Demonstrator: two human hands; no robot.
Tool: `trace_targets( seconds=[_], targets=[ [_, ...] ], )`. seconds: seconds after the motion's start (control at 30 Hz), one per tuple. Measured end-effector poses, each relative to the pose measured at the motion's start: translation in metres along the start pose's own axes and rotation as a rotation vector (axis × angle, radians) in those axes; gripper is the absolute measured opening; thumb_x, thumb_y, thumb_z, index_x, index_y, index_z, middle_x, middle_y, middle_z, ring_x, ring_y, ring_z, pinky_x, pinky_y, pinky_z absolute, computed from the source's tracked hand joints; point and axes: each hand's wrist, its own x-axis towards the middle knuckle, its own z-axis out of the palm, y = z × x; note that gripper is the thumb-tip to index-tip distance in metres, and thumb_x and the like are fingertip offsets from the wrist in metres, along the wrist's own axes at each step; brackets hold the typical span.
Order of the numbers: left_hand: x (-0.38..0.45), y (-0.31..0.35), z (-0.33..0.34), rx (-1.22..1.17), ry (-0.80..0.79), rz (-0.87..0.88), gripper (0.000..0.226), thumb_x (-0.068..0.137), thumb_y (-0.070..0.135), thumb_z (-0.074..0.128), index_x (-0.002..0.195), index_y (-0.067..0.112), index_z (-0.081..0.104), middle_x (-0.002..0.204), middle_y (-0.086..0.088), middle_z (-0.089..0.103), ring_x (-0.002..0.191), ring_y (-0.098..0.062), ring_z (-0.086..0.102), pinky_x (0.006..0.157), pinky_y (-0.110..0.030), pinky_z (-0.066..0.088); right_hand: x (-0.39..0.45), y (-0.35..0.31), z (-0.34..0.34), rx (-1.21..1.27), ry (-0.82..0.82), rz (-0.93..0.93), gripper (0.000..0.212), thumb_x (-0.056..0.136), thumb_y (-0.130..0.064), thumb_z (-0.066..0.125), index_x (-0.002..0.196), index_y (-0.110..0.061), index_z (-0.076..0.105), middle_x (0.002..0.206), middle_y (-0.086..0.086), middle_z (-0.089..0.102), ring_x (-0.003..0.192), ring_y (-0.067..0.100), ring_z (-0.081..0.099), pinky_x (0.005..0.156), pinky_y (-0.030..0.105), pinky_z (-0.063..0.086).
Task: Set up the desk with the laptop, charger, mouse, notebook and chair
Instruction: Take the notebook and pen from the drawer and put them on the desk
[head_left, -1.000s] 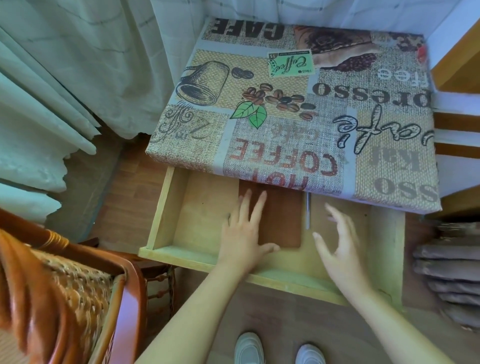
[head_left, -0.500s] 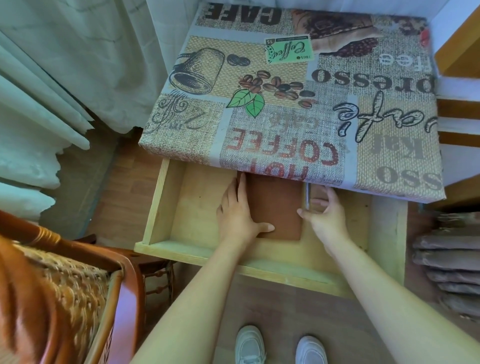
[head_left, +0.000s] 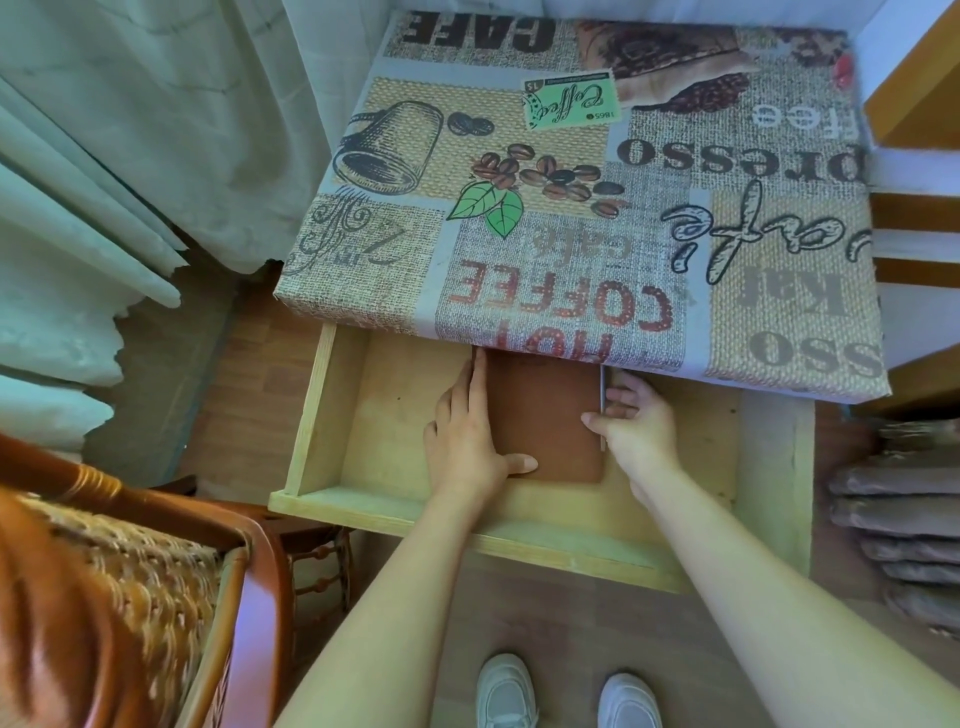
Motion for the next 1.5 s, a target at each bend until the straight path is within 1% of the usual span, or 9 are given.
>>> trace_targets(
  seconds=[0.2, 0.43, 0.53, 0.67, 0.87, 1.03, 1.27, 1.4, 1.5],
  targets=[
    [0.003, 0.000, 0.005, -0.170, -0.005, -0.013, 0.137, 0.046, 0.032, 0.093, 0.152, 0.024, 0.006, 0.155, -0.001, 0.025, 0.137, -0.024, 0.026, 0.107, -0.036, 0.030, 0.000, 0.002, 0.003, -0.018, 0.011, -0.005, 0.063, 0.072, 0.007, 0.071, 0.129, -0.010, 0.050, 0.112, 0.008, 0.061, 0.093, 0.019, 0.058, 0.089, 0.045, 0.051],
    [0.013, 0.000, 0.012, -0.843, 0.038, -0.203, 0.115, 0.047, 0.018, 0.085, 0.141, 0.044, 0.023, 0.144, 0.003, 0.038, 0.132, -0.016, 0.041, 0.110, -0.044, 0.037, -0.003, -0.001, -0.009, 0.104, -0.018, 0.039, 0.063, 0.074, 0.009, 0.070, 0.130, -0.011, 0.050, 0.115, 0.005, 0.056, 0.096, 0.017, 0.056, 0.075, 0.026, 0.045],
    [0.017, -0.007, 0.009, -0.857, 0.020, -0.215, 0.105, 0.051, 0.017, 0.082, 0.138, 0.048, 0.031, 0.139, 0.008, 0.039, 0.125, -0.019, 0.048, 0.102, -0.047, 0.045, -0.005, 0.000, -0.014, 0.125, -0.045, 0.065, 0.062, 0.073, 0.007, 0.071, 0.128, -0.013, 0.053, 0.115, 0.004, 0.058, 0.100, 0.015, 0.056, 0.086, 0.026, 0.042],
    [0.017, -0.015, 0.000, -0.868, -0.019, -0.206, 0.095, 0.059, 0.009, 0.083, 0.140, 0.034, 0.041, 0.135, 0.011, 0.039, 0.125, -0.017, 0.049, 0.104, -0.044, 0.044, -0.012, 0.002, -0.015, 0.197, -0.088, 0.100, 0.059, 0.073, 0.009, 0.070, 0.127, -0.009, 0.055, 0.116, 0.007, 0.057, 0.092, 0.011, 0.058, 0.076, 0.018, 0.044],
    [0.007, -0.019, -0.013, -0.887, -0.053, -0.189, 0.089, 0.062, 0.005, 0.084, 0.139, 0.027, 0.045, 0.134, 0.009, 0.039, 0.124, -0.019, 0.050, 0.104, -0.042, 0.045, -0.023, 0.006, -0.012, 0.304, -0.086, 0.165, 0.057, 0.072, 0.012, 0.069, 0.124, -0.006, 0.056, 0.109, 0.006, 0.058, 0.096, 0.020, 0.061, 0.094, 0.041, 0.049],
    [-0.007, -0.023, -0.034, -0.931, -0.113, -0.185, 0.084, 0.055, 0.016, 0.087, 0.120, 0.054, 0.049, 0.135, 0.013, 0.042, 0.120, -0.017, 0.054, 0.102, -0.045, 0.046, -0.041, 0.002, -0.017, 0.343, -0.162, 0.179, 0.061, 0.071, 0.014, 0.069, 0.127, -0.006, 0.053, 0.108, 0.007, 0.061, 0.091, 0.020, 0.064, 0.078, 0.028, 0.055],
    [-0.033, -0.027, -0.067, -0.963, -0.135, -0.110, 0.085, 0.072, -0.006, 0.077, 0.140, 0.029, 0.042, 0.138, 0.008, 0.039, 0.099, -0.004, 0.059, 0.073, -0.008, 0.050, -0.067, -0.010, -0.018, 0.393, -0.215, 0.174, 0.062, 0.070, 0.017, 0.067, 0.127, -0.002, 0.051, 0.107, 0.010, 0.063, 0.096, 0.027, 0.064, 0.079, 0.031, 0.057],
    [-0.041, -0.026, -0.077, -1.036, -0.151, -0.128, 0.086, 0.069, -0.006, 0.079, 0.137, 0.035, 0.044, 0.142, 0.007, 0.038, 0.106, -0.017, 0.064, 0.089, -0.042, 0.056, -0.077, -0.021, -0.017, 0.366, -0.243, 0.148, 0.062, 0.071, 0.016, 0.067, 0.129, -0.001, 0.050, 0.112, 0.013, 0.065, 0.098, 0.026, 0.065, 0.081, 0.032, 0.056],
    [-0.055, -0.030, -0.082, -1.037, -0.156, -0.126, 0.086, 0.070, -0.003, 0.079, 0.138, 0.035, 0.044, 0.141, 0.010, 0.037, 0.108, -0.020, 0.062, 0.092, -0.044, 0.054, -0.092, -0.020, -0.019, 0.348, -0.257, 0.151, 0.061, 0.071, 0.015, 0.068, 0.128, -0.002, 0.051, 0.113, 0.013, 0.066, 0.097, 0.024, 0.067, 0.075, 0.027, 0.057]
  ],
)
